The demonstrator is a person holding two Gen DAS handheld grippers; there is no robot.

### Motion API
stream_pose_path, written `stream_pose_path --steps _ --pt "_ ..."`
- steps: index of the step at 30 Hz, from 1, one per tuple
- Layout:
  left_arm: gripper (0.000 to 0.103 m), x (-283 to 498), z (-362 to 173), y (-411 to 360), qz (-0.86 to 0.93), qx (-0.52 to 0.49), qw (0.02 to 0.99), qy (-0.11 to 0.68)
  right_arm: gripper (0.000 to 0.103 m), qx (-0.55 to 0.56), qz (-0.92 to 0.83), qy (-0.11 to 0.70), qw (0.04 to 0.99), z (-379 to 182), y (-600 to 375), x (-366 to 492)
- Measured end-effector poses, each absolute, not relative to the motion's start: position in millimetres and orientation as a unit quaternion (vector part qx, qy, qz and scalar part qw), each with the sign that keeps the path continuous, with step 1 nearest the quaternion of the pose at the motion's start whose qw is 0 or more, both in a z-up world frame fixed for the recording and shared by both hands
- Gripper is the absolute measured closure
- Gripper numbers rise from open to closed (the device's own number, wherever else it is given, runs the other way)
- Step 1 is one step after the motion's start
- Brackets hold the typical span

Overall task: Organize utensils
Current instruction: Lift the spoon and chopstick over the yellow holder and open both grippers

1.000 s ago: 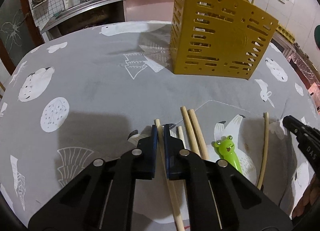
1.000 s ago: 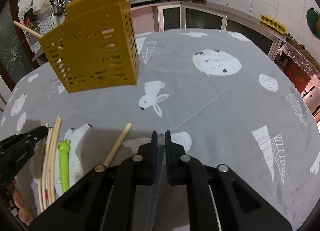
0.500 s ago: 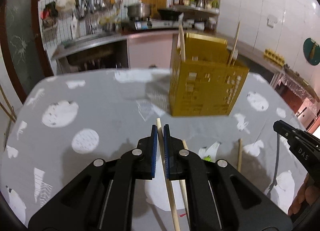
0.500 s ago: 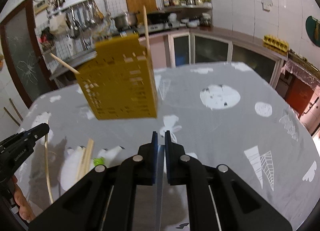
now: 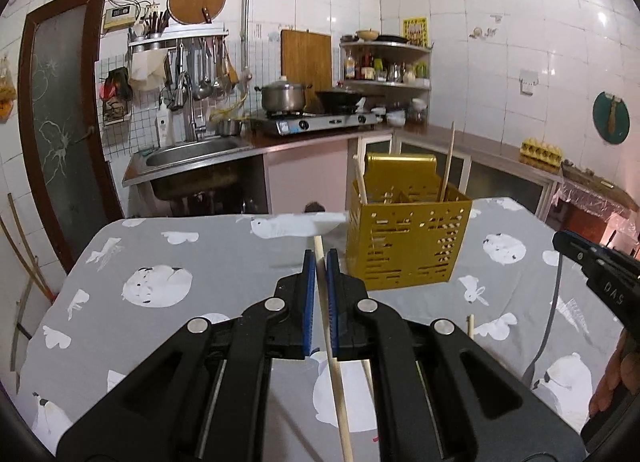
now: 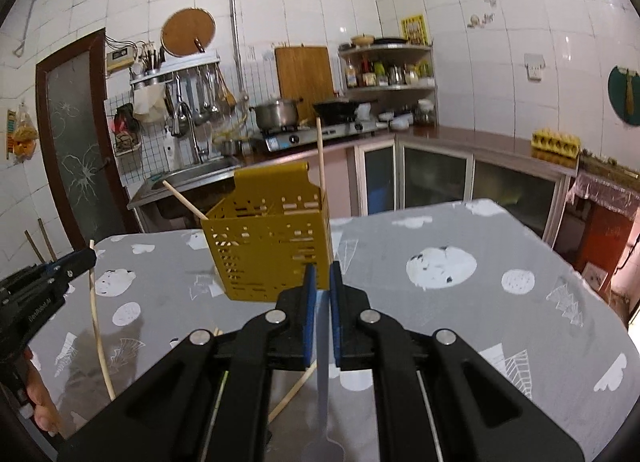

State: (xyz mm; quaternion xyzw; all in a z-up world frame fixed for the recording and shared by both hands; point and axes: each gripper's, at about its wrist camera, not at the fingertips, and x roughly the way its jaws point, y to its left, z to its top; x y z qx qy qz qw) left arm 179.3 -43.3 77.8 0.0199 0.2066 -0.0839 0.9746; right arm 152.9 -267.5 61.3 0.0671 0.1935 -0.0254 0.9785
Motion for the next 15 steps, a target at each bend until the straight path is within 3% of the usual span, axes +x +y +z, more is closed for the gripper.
stream_pose_path --steps 15 --pt "0.099 175 108 -39 -0.086 0.014 0.985 0.15 0.096 0.069 -0.02 0.13 0.989 91 -269 145"
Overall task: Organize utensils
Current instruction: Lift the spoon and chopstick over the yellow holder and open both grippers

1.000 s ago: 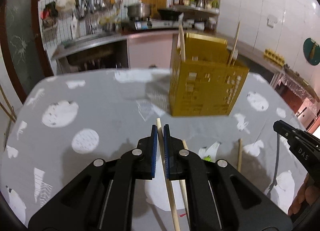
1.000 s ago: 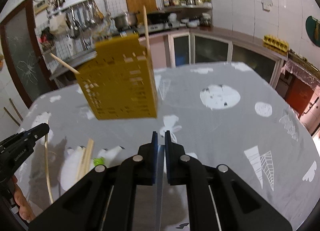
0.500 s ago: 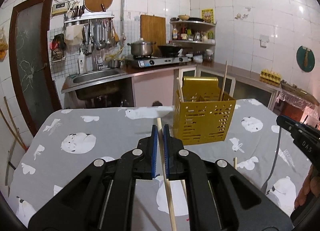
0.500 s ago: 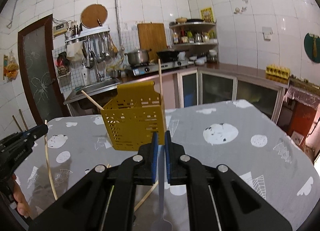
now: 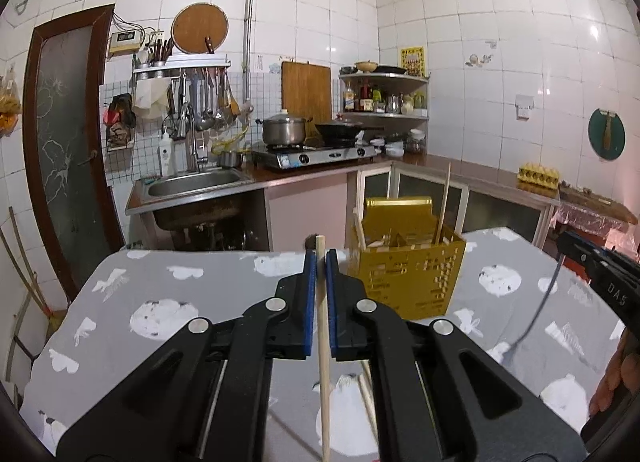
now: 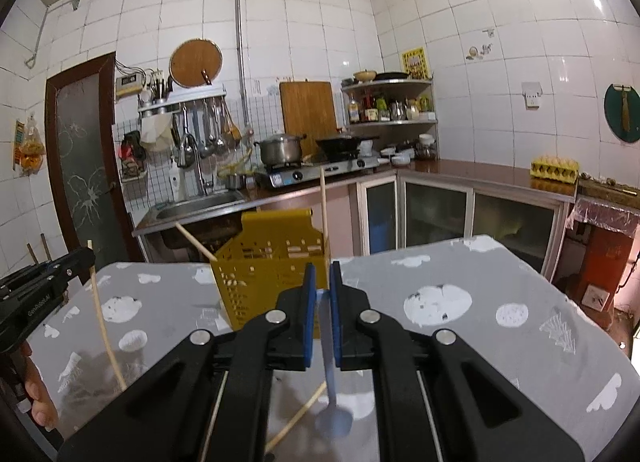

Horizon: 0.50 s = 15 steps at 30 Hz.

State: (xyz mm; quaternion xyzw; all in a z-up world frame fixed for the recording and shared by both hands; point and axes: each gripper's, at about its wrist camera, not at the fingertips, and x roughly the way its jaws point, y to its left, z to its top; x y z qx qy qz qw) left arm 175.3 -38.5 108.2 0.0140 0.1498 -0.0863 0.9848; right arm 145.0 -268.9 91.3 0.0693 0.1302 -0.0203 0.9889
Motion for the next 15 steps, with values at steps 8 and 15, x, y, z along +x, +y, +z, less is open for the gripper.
stream_pose_path --steps 8,15 --pt "0.099 189 151 -51 -0.096 0.006 0.99 0.108 0.096 0.061 -0.011 0.099 0.993 126 -266 164" --pt "0.099 211 207 -70 -0.111 -0.01 0.992 0.063 0.096 0.035 -0.005 0.067 0.997 168 -259 188"
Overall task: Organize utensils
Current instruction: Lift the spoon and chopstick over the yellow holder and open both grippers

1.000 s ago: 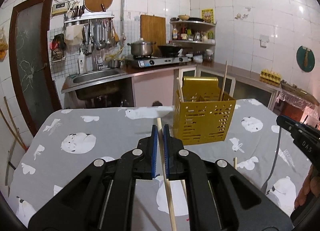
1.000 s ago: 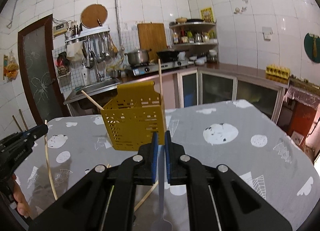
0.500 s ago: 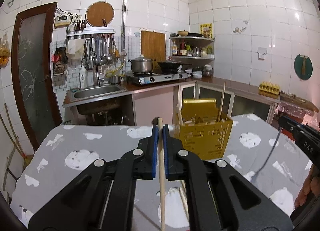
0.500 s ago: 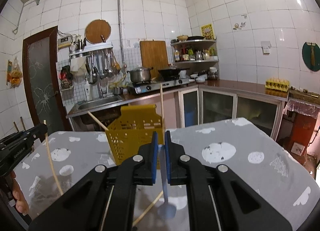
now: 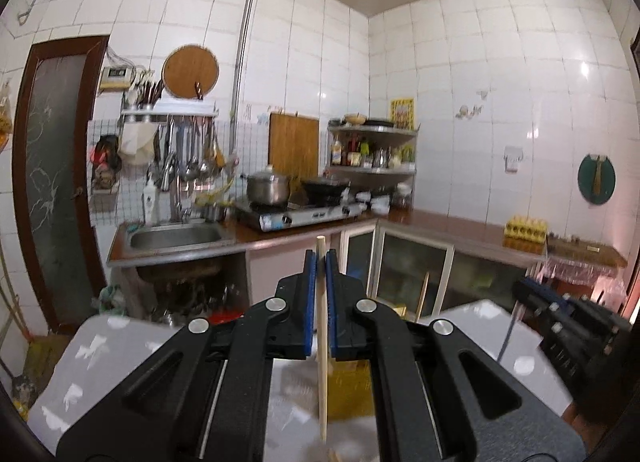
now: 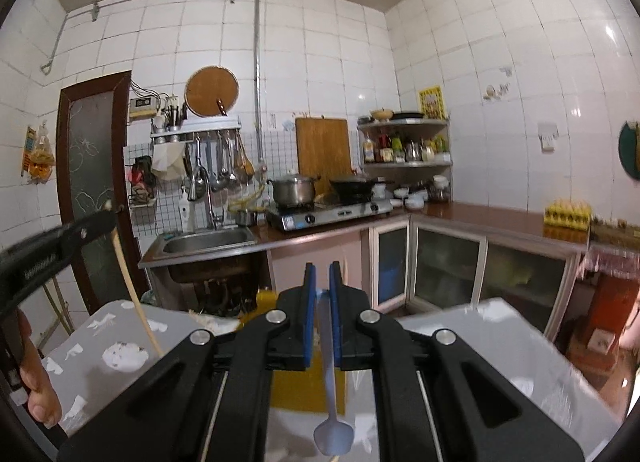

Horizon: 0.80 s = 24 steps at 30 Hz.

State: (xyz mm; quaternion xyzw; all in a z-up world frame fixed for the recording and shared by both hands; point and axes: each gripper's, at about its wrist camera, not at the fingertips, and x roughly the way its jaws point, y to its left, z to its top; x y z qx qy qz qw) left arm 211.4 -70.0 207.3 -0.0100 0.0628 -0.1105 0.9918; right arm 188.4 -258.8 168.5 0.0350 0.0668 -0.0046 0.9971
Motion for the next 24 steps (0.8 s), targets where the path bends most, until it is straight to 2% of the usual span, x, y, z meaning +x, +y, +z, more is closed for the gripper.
stream_pose_path --steps 6,11,17,24 --pt "0.099 241 241 -88 -0.119 -0.025 0.992 0.032 0.096 0.049 -0.001 0.035 0.998 204 -263 223" --pt "0.099 273 244 -105 -0.121 -0.019 0.992 0.021 0.096 0.06 0.009 0.027 0.998 216 -267 262" --pt "0.099 325 207 -121 -0.12 -0.014 0.991 0.05 0.096 0.064 0.017 0.043 0.997 190 -270 304" --pt "0.099 361 146 -120 -0.111 0.003 0.987 0.114 0.096 0.08 0.032 0.103 0.991 132 -277 341"
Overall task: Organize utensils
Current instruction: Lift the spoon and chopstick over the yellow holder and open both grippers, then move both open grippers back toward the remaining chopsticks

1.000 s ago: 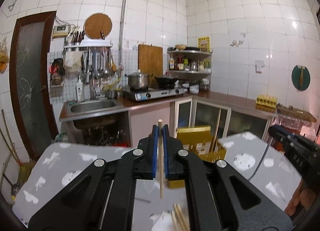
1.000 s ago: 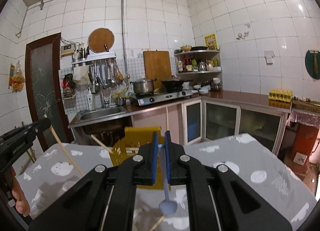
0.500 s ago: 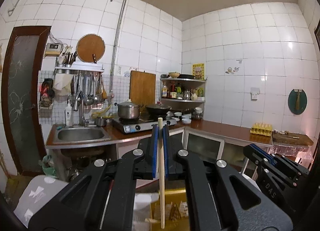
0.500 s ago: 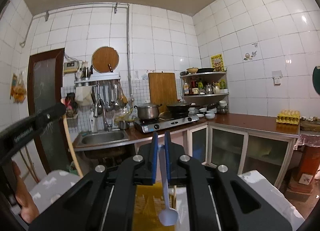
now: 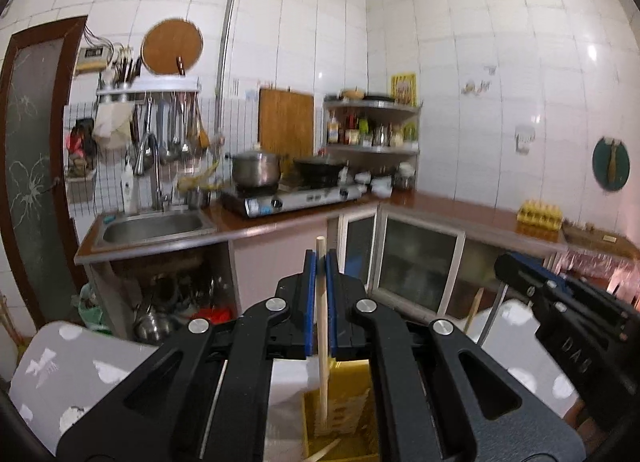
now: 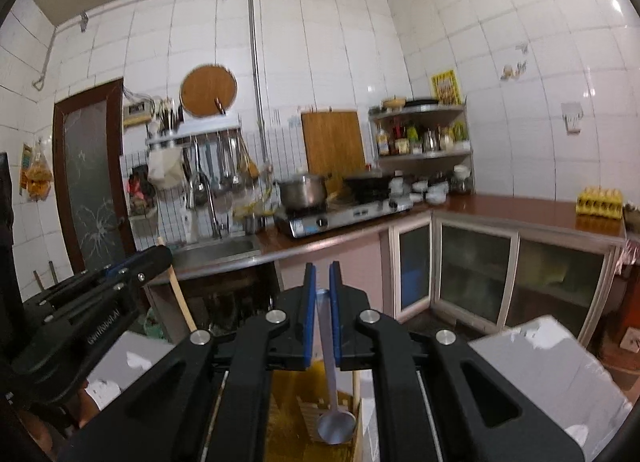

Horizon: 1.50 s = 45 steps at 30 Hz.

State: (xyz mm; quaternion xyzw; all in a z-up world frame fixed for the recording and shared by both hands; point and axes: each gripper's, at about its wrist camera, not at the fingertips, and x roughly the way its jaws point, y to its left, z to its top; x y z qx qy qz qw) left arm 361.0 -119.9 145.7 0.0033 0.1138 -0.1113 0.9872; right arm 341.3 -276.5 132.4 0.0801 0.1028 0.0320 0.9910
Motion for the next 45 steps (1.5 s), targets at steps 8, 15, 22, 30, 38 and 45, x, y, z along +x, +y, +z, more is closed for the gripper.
stream_pose_path --steps 8,15,22,30,38,45 --pt "0.095 357 121 -105 -0.107 0.012 0.981 0.162 0.092 0.071 0.02 0.165 0.983 103 -279 339" --pt "0.038 301 158 -74 -0.082 0.016 0.988 0.127 0.048 0.063 -0.019 0.182 0.981 119 -289 294" --pt "0.005 231 170 -43 -0.06 0.021 0.992 0.112 0.047 0.082 -0.035 0.212 0.973 120 -295 231" --pt "0.005 198 128 -13 -0.048 0.003 0.983 0.179 0.046 0.094 -0.048 0.246 0.963 87 -289 181" --pt "0.005 203 61 -11 -0.049 0.0 0.964 0.263 0.046 0.086 -0.064 0.295 0.95 32 -277 172" --pt "0.005 217 14 -16 -0.042 0.003 0.948 0.315 0.046 0.076 -0.08 0.326 0.939 -6 -271 182"
